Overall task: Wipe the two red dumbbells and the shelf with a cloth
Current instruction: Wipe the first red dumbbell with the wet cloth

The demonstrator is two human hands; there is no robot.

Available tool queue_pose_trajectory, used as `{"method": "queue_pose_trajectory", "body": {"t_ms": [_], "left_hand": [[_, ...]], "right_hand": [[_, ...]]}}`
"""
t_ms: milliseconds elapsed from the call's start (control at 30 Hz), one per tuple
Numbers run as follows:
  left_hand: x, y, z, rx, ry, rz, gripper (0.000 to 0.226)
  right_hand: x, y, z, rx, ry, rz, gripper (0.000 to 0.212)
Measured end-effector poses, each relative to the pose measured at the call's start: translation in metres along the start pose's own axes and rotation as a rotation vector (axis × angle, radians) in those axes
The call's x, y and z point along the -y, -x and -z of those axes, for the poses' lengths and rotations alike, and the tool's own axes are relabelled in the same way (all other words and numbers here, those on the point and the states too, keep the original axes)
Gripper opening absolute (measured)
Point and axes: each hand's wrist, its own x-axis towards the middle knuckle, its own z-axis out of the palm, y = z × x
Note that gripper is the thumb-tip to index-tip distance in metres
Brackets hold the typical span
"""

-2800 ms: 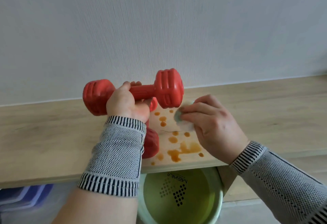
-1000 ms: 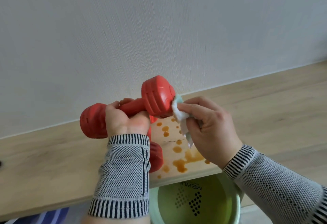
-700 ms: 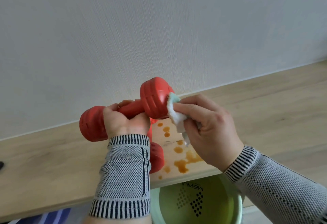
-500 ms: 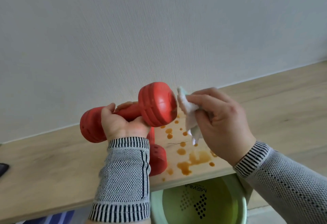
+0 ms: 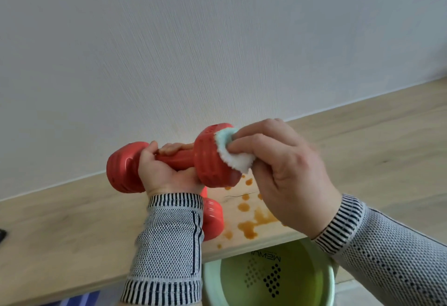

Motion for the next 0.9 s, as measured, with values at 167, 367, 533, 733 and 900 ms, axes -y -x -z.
{"method": "queue_pose_trajectory", "body": {"t_ms": [167,367,533,733,900], "left_hand": [[0.002,0.006,-0.001,0.029,-0.014,0.019,0.034],[-0.001,0.003,0.002,0.030,-0.008,0.043,0.041],[0.001,0.005,0.004,0.019,-0.023,0.039,0.038],[-0.006,-0.001,0.004,0.026,0.027,0.024,0.041],[-0.002,0.001,0.008,0.005,0.000,0.015,0.039]], "right_hand": [[-0.017,-0.001,0.003,-0.004,0.011,-0.075,0.027],[0.005,0.003,0.003,-0.016,0.003,0.095,0.026],[-0.020,0.005,0.004,-0.027,0.032,-0.072,0.027],[0.003,0.008,-0.002,-0.052,-0.012,0.026,0.025],[-0.014,0.007,-0.001,-0.025,0.021,-0.078,0.026]]}}
